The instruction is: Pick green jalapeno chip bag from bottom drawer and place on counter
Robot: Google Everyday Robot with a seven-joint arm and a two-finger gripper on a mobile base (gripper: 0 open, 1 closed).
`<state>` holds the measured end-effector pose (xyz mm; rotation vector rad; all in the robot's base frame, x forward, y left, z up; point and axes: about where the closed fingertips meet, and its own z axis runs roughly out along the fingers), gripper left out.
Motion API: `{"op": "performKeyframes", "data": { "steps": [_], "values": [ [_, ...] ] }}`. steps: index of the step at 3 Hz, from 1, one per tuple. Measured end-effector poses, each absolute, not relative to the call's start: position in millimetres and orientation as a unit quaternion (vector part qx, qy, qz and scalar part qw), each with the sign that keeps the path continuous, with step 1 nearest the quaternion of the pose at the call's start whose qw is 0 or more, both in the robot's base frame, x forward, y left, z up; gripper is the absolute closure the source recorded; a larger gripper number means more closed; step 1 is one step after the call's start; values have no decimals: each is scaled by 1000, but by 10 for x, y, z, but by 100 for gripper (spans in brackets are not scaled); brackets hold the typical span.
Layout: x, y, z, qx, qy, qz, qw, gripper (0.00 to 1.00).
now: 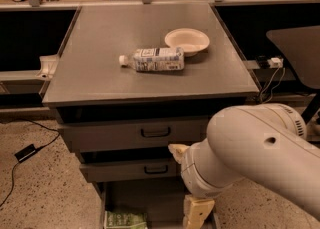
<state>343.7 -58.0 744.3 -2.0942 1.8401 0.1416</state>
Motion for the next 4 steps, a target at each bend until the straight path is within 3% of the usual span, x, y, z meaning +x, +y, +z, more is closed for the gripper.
{"op": "performKeyframes", "data": {
  "steps": [2, 4],
  "values": [
    [3449, -461, 7385, -745, 636, 46, 197, 0],
    [3276, 540, 6337, -804, 552, 70, 208, 0]
  ]
}}
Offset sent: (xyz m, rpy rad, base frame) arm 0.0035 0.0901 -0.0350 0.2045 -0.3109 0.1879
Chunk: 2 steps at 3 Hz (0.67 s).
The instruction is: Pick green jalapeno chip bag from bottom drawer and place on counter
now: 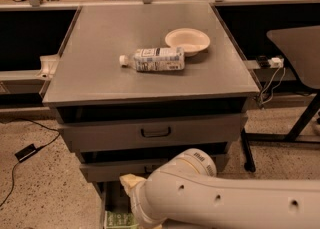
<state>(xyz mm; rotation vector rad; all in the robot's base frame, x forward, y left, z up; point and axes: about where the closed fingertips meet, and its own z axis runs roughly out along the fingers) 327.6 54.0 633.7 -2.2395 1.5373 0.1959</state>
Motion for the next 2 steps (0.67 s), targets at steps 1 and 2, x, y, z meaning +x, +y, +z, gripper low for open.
{"op": "performKeyframes", "data": {
  "steps": [1, 2],
  "values": [
    [3263, 682, 6191, -800, 555, 94, 205, 0],
    [3351, 685, 6173, -804, 552, 87, 204, 0]
  ]
}}
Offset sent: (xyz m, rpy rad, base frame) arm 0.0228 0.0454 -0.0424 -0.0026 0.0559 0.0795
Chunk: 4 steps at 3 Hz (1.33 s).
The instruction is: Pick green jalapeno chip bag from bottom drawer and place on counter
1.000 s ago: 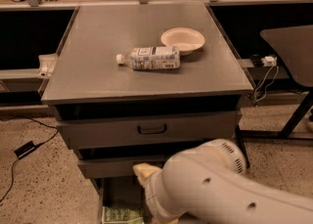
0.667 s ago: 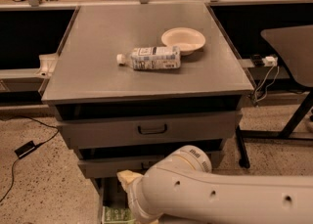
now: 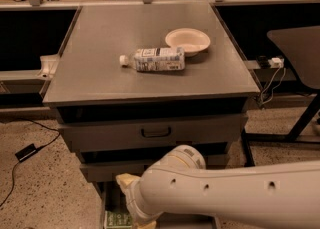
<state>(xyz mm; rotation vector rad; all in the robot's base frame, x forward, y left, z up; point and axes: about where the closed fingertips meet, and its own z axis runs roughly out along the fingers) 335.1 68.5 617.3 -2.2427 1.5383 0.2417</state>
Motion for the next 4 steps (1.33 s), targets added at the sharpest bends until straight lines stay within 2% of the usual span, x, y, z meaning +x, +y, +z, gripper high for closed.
{"op": "performKeyframes", "data": {
  "steps": [2, 3, 4],
  "values": [
    [3827, 1083, 5160, -813, 528, 123, 212, 0],
    [3892, 1197, 4653, -811, 512, 144, 243, 0],
    [3869, 1255, 4520, -805, 514, 156, 253, 0]
  ]
}}
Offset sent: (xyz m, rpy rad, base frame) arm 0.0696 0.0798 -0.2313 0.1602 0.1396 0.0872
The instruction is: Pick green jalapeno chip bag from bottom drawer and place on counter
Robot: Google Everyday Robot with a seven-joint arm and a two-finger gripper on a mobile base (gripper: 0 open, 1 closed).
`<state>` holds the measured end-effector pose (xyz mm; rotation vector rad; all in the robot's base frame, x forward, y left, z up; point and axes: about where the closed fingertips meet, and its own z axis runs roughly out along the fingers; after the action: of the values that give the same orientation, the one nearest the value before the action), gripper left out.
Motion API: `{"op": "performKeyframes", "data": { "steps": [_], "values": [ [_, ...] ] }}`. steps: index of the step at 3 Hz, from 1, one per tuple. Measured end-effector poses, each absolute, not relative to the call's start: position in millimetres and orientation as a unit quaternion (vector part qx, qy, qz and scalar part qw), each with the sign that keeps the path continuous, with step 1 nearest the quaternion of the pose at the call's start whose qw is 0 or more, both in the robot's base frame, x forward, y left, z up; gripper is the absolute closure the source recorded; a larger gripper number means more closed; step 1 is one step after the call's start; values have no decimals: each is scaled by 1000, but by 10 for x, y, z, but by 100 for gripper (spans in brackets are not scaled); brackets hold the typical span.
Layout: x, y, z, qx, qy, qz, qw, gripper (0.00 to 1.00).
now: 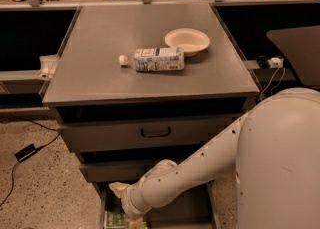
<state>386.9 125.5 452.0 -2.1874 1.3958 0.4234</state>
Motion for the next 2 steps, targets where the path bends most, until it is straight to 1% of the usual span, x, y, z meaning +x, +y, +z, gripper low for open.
{"op": "performKeyframes", "data": {
  "steps": [1, 2],
  "values": [
    [3869, 1255, 4520, -805, 514, 156, 253, 0],
    [3877, 1294, 4464, -800, 510, 164, 269, 0]
  ]
}}
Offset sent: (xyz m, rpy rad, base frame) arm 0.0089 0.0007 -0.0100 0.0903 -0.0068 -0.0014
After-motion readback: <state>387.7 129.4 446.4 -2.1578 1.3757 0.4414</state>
